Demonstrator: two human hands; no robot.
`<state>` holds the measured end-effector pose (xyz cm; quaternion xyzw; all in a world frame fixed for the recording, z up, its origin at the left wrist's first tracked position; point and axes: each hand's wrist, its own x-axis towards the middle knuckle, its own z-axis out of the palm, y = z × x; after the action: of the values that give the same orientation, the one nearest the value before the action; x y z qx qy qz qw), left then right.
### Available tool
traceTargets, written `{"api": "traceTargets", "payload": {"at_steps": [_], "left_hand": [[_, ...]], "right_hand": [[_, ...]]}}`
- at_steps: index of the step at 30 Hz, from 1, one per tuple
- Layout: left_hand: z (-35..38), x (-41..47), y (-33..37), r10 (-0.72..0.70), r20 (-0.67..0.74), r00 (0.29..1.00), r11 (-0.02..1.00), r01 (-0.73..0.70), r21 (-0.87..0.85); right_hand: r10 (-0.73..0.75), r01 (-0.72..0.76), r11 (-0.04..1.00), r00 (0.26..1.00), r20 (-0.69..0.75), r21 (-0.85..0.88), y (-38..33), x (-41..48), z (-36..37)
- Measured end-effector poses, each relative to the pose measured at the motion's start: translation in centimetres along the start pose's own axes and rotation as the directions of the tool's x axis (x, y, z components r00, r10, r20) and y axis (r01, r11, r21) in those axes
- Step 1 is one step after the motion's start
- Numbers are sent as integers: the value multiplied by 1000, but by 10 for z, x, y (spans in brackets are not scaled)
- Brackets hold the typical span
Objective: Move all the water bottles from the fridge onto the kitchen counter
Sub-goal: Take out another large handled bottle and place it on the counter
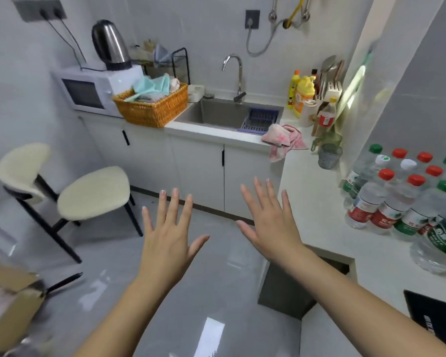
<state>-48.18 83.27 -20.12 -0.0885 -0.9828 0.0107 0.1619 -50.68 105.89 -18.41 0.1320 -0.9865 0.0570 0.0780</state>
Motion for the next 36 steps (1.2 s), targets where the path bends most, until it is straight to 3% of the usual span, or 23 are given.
{"api": "traceTargets", "payload": {"at_steps": [6, 21, 30, 36], "left_hand": [[-29, -78, -98, -143, -72, 987, 989, 146, 37], [-109, -271, -329, -394, -141, 908, 903, 412, 126], [-129, -331, -416, -556, -188, 809, 794, 585, 168], [-129, -367, -482, -679, -169, 714, 681, 699, 217]], "right_hand": [[-182, 183, 983, 983, -34, 26, -125, 4, 0], [-430, 439, 897, 894, -127, 48, -422, -34, 3], [-602, 615, 785, 787, -134, 81, -549, -21, 17], [-751, 756, 646, 654, -92, 104, -639, 1, 42]]}}
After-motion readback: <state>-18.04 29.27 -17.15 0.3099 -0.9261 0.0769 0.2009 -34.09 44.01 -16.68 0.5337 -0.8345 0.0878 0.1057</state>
